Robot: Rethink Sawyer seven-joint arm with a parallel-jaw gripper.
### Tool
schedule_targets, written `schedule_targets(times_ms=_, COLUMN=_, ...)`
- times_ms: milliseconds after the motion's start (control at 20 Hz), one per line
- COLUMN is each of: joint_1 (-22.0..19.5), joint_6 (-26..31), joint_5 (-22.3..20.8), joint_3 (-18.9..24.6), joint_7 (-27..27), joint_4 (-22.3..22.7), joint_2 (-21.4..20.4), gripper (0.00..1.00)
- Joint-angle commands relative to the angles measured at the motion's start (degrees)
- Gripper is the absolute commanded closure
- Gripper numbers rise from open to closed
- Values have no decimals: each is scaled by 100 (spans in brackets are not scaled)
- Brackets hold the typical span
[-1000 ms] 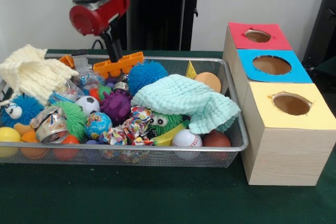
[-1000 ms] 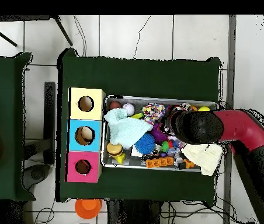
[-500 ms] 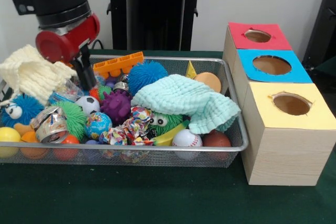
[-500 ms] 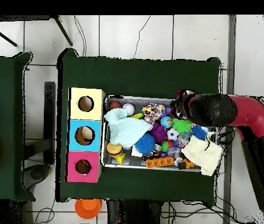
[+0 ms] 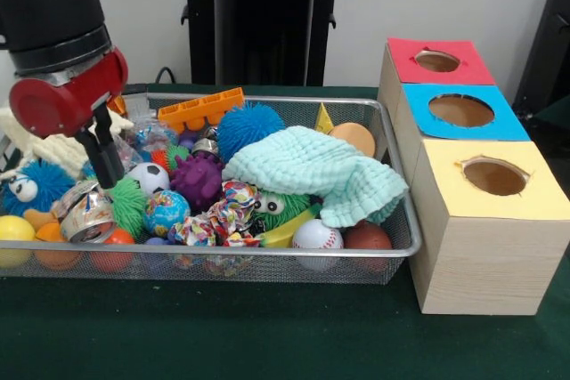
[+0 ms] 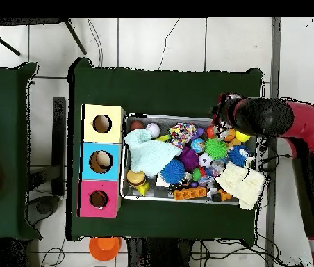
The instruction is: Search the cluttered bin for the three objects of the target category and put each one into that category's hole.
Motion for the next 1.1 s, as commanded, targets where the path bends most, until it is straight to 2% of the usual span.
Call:
schedule_targets(times_ms=50, joint_1=226, joint_6=630, joint_5=-638, joint_3=-448, joint_7=-1468, joint_4=-440, joint_2=185, gripper=100)
schedule_targets(times_ms=250, joint_1=374, joint_6=562, joint_5=-758, joint_3=-577, joint_7=-1354, joint_4=-391, joint_2=111, gripper=100)
schedule_targets(times_ms=450, joint_1=568, joint_6=400, joint_5=-1246, joint_3=-811, joint_7=-1418, joint_4=-460, joint_2=29, gripper=100)
schedule_targets(times_ms=800, joint_1=907, joint_6=111, joint_5=-1830, joint_3=-1122, joint_7=-1005, joint_4=-389, joint_2=-58, gripper=100)
schedule_targets(times_ms=1100, joint_1=1012, joint_6=-98, joint_5=-2010, joint_3=-1190, joint_7=-812, joint_4=-300, joint_2=-193, gripper=100)
